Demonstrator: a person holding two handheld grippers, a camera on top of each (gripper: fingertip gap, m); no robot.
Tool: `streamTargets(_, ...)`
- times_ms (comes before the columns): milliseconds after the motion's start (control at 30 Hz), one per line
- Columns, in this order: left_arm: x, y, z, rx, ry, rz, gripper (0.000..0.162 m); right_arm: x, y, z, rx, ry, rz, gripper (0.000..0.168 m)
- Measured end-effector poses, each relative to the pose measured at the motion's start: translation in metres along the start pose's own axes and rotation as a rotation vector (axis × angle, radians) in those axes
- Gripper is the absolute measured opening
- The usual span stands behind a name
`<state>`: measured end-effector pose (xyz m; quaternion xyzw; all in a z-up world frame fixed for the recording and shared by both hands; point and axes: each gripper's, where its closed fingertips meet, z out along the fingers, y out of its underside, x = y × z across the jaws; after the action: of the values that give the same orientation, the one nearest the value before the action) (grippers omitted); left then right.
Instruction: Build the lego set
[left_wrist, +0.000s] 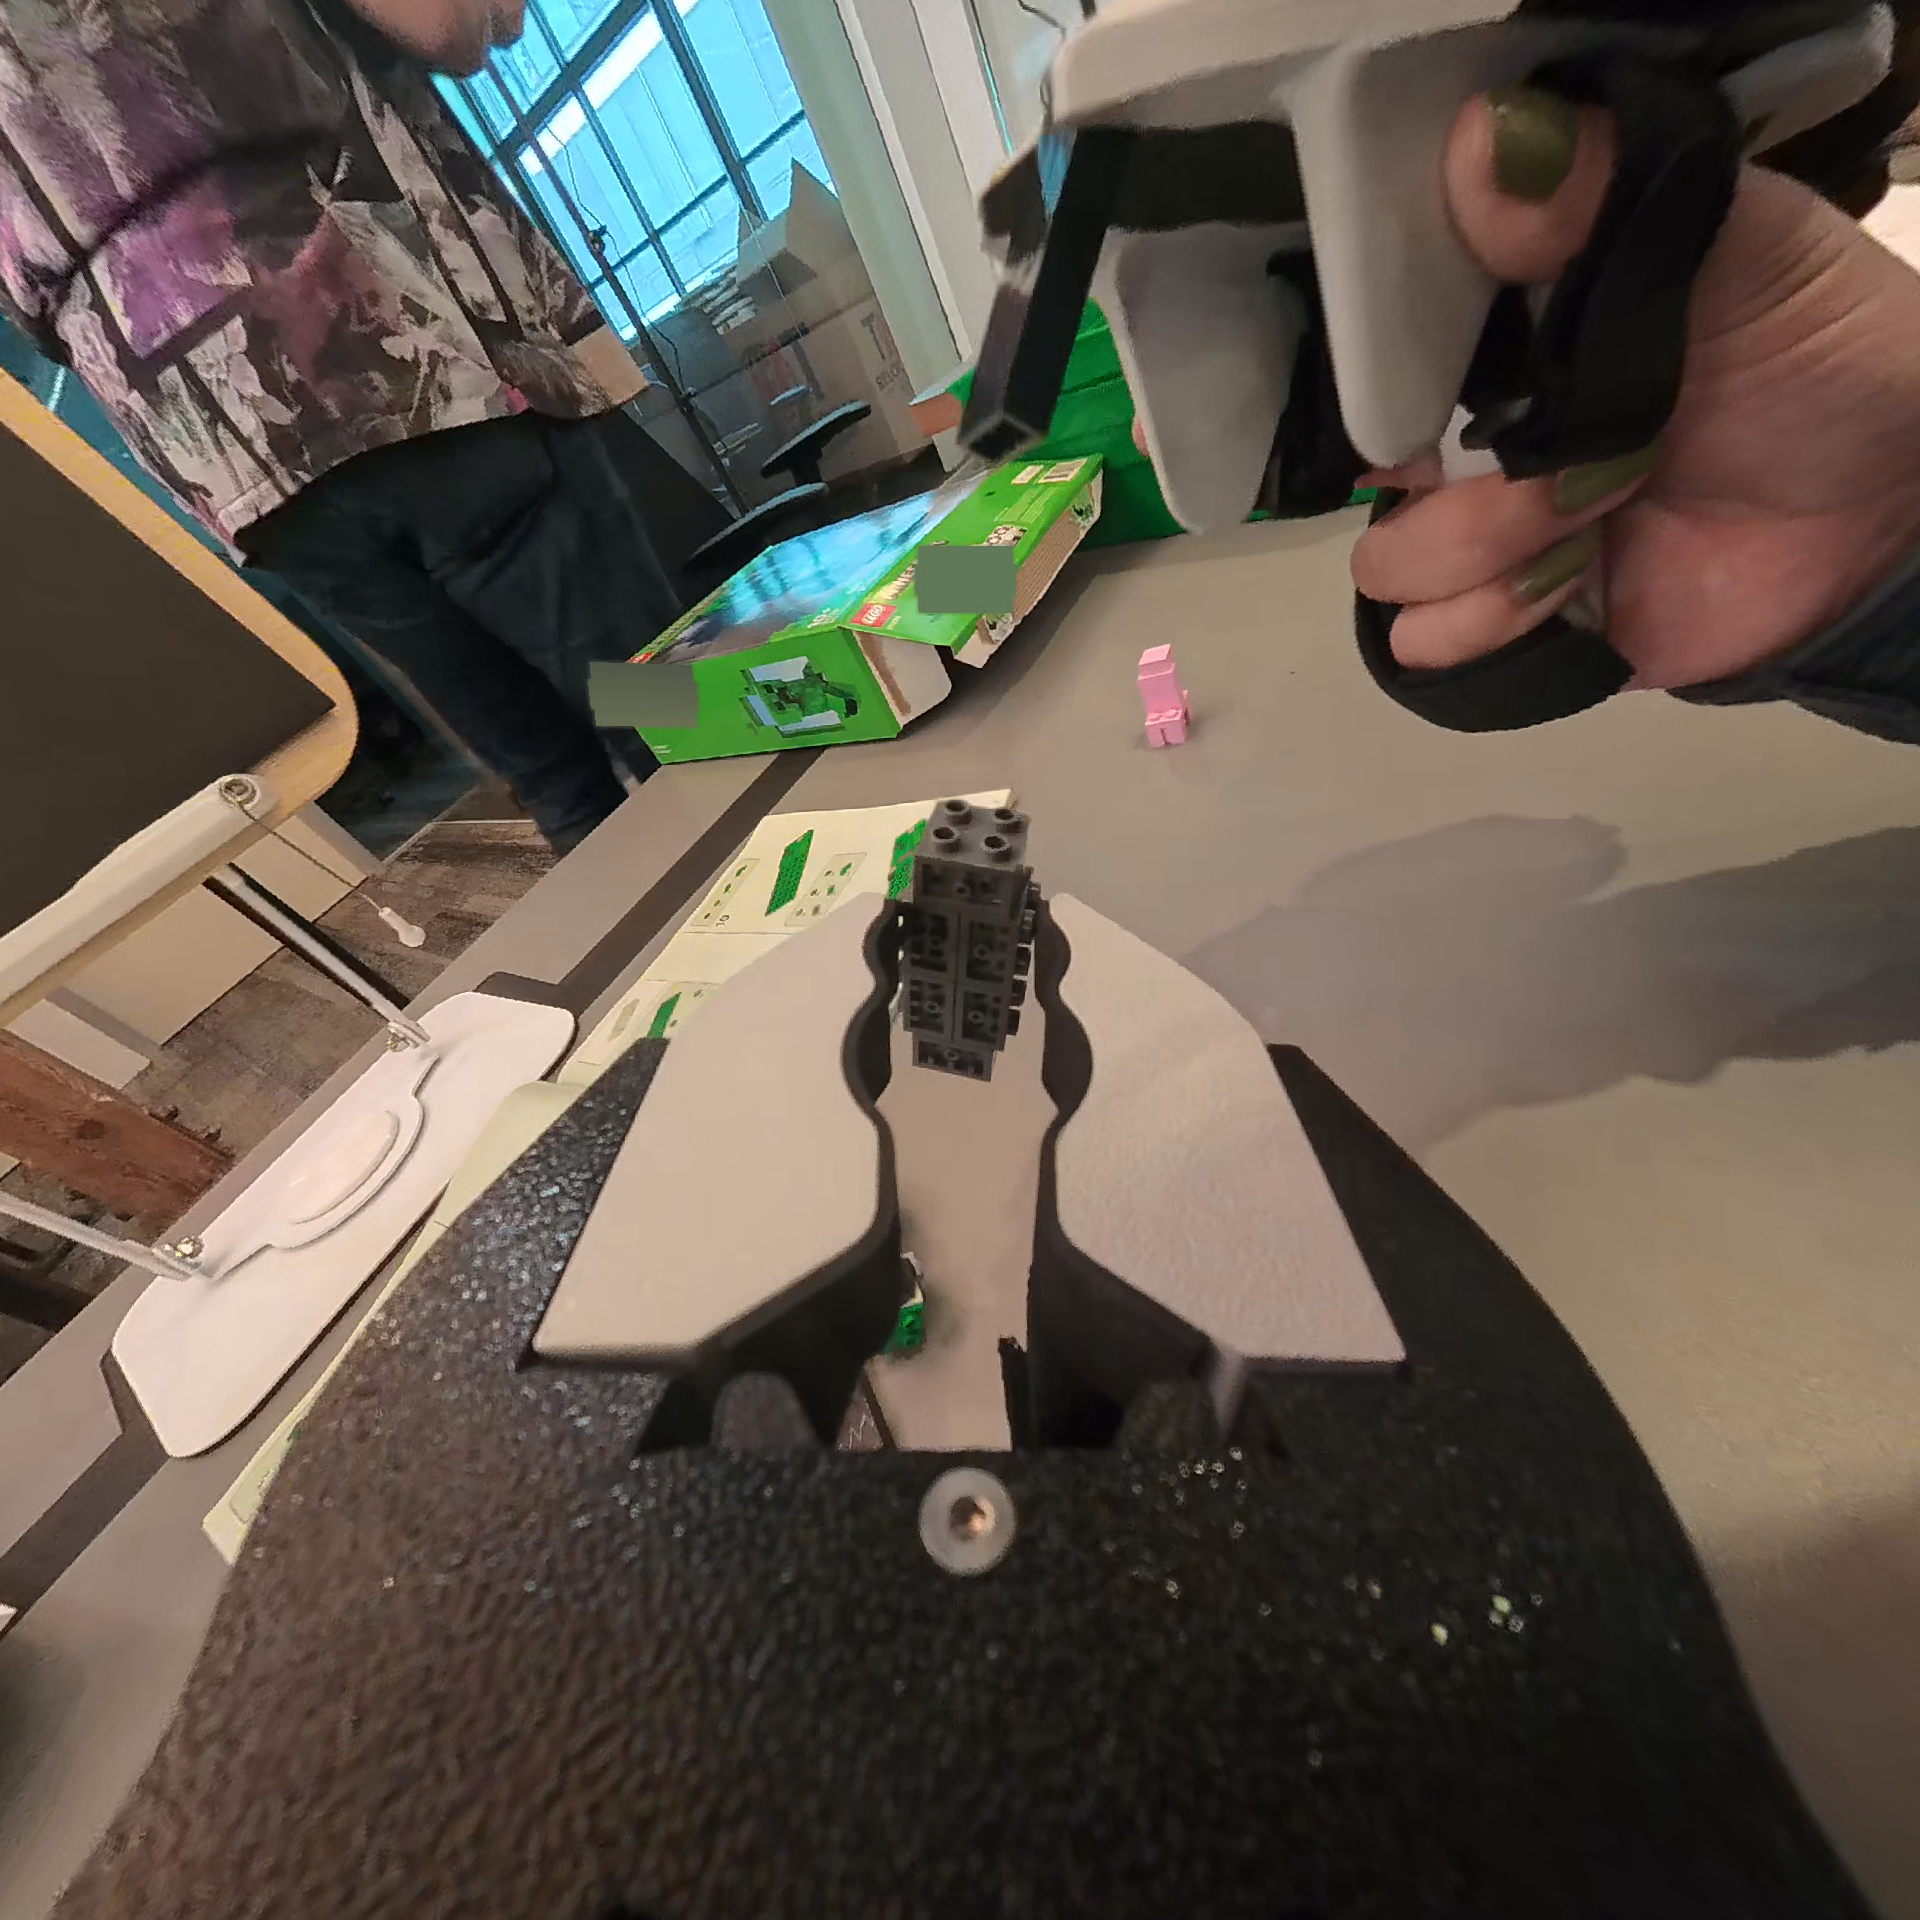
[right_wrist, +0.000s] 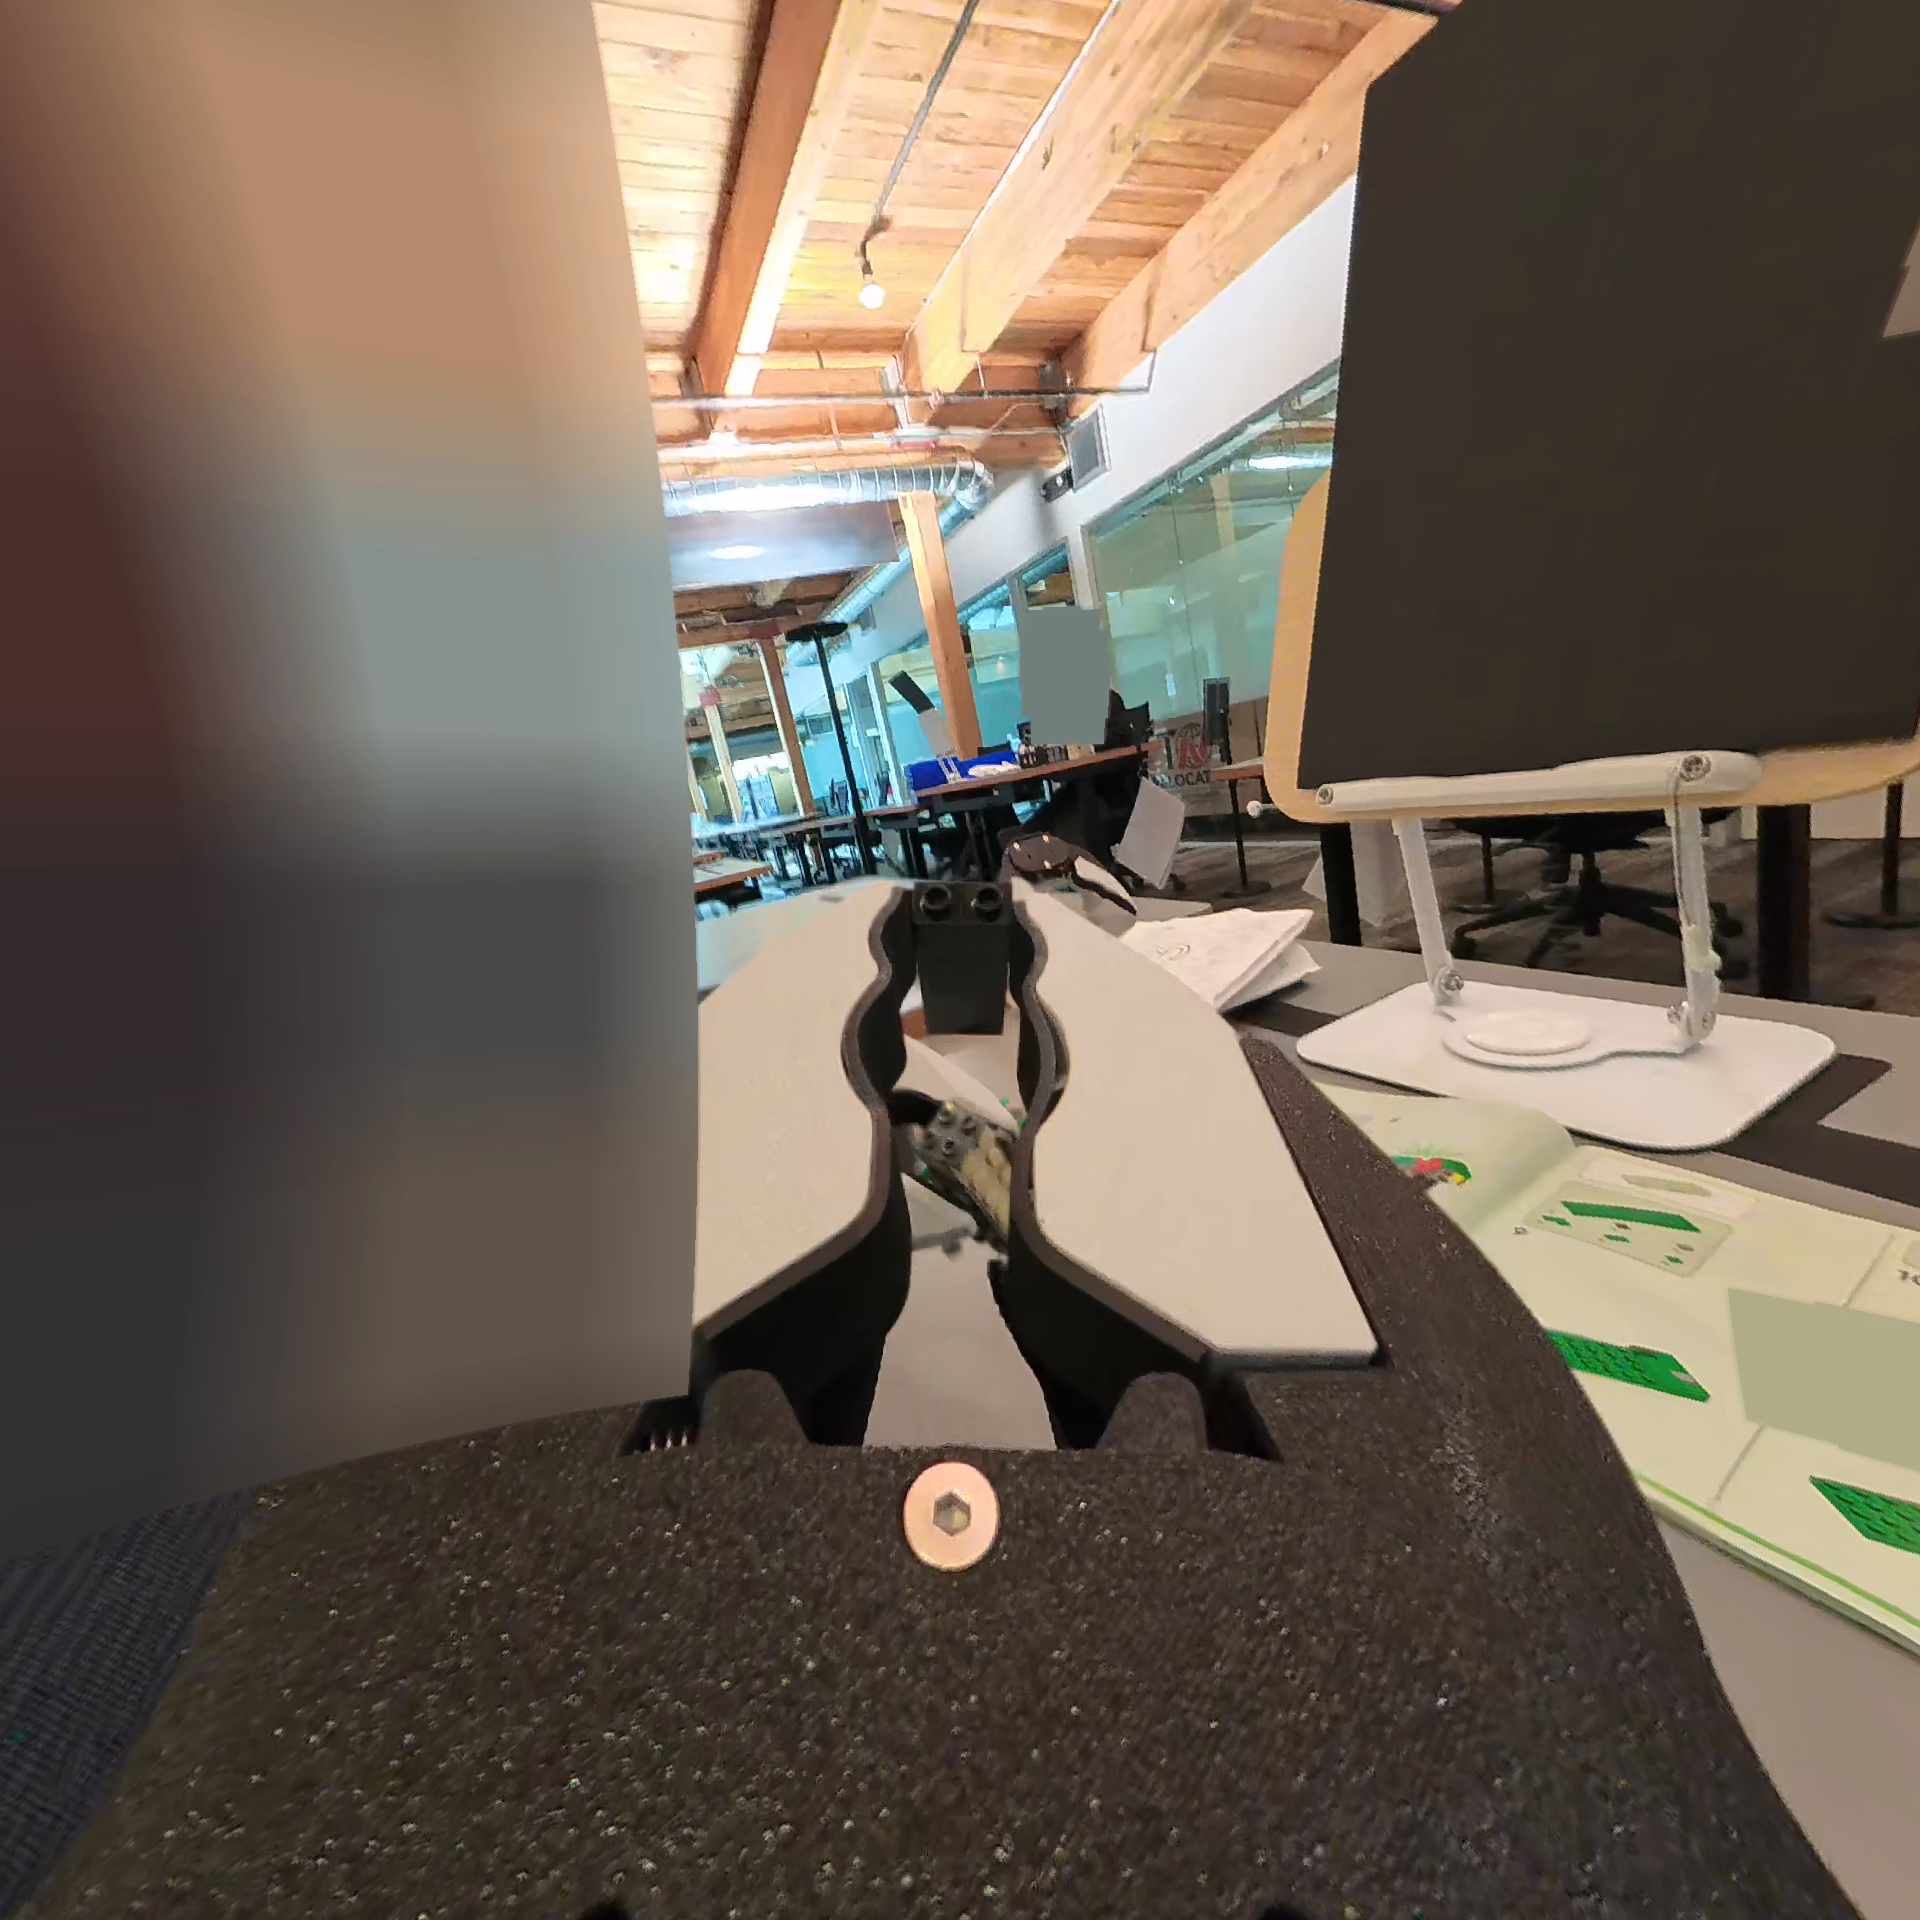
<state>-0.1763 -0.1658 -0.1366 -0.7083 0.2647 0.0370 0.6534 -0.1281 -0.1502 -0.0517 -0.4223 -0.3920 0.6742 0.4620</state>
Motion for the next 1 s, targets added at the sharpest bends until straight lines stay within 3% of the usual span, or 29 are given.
streamTargets(67,-0.003,-0.002,-0.001,0.018,-0.014,-0.007,0.024,0.008,0.009,-0.001,-0.085,0.035,-0.032,0.017)
streamTargets(267,-0.011,-0.013,-0.008,0.152,-0.05,-0.093,0.024,0.045,0.068,-0.025,-0.575,0.158,-0.212,0.017)
streamTargets(367,-0.013,-0.024,-0.015,0.249,-0.046,-0.146,0.024,0.053,0.095,-0.035,-0.7,0.156,-0.274,0.017)
streamTargets(600,-0.015,-0.04,-0.029,0.403,-0.029,-0.186,0.024,0.031,0.065,-0.012,-0.515,0.116,-0.267,0.017)
streamTargets(833,-0.01,-0.042,-0.028,0.421,-0.011,-0.189,0.024,0.016,0.054,-0.002,-0.448,0.046,-0.312,0.017)
streamTargets(1000,-0.009,-0.043,-0.029,0.432,0.003,-0.195,0.024,-0.003,0.035,0.0,-0.294,-0.068,-0.285,0.017)
